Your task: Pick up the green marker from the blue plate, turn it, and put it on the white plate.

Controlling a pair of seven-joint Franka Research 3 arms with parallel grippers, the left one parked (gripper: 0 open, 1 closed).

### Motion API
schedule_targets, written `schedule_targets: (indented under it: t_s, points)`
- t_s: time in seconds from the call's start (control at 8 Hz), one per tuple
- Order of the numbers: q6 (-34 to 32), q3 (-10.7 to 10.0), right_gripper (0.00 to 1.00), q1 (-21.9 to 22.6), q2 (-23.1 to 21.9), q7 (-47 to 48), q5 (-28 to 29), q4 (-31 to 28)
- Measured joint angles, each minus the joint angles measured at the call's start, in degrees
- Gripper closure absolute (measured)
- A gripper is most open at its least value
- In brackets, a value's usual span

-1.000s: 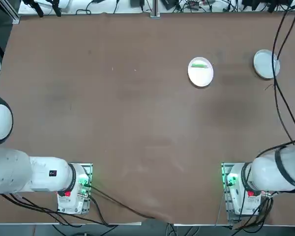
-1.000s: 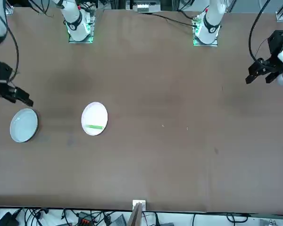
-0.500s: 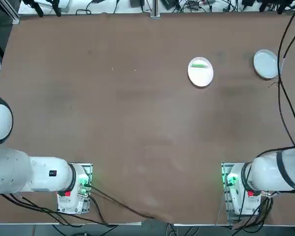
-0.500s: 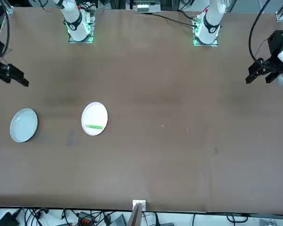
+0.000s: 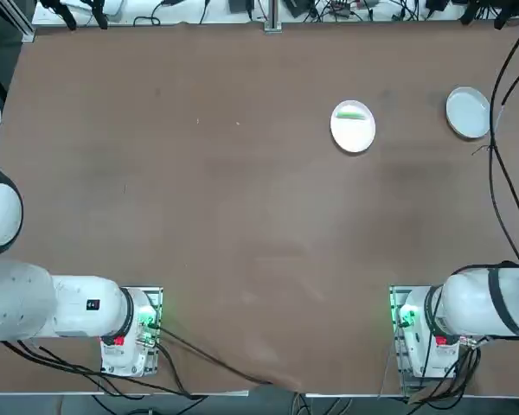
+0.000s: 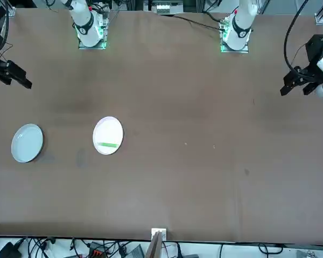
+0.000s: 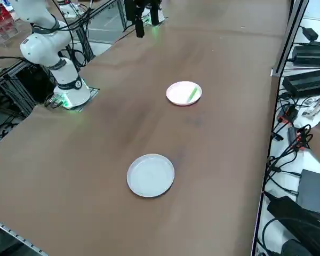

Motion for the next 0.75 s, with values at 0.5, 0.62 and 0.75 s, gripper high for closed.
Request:
schedule_targets:
  t_s: [0.5,0.62,0.75]
  points:
    - [0.6,0.7,0.00,0.6,0.4,0.0,0.0,0.6]
    - [0.6,0.8,0.00,1.0,0.4,0.0,0.0,0.6]
    - [0.6,0.8,0.00,1.3,0.4,0.0,0.0,0.6]
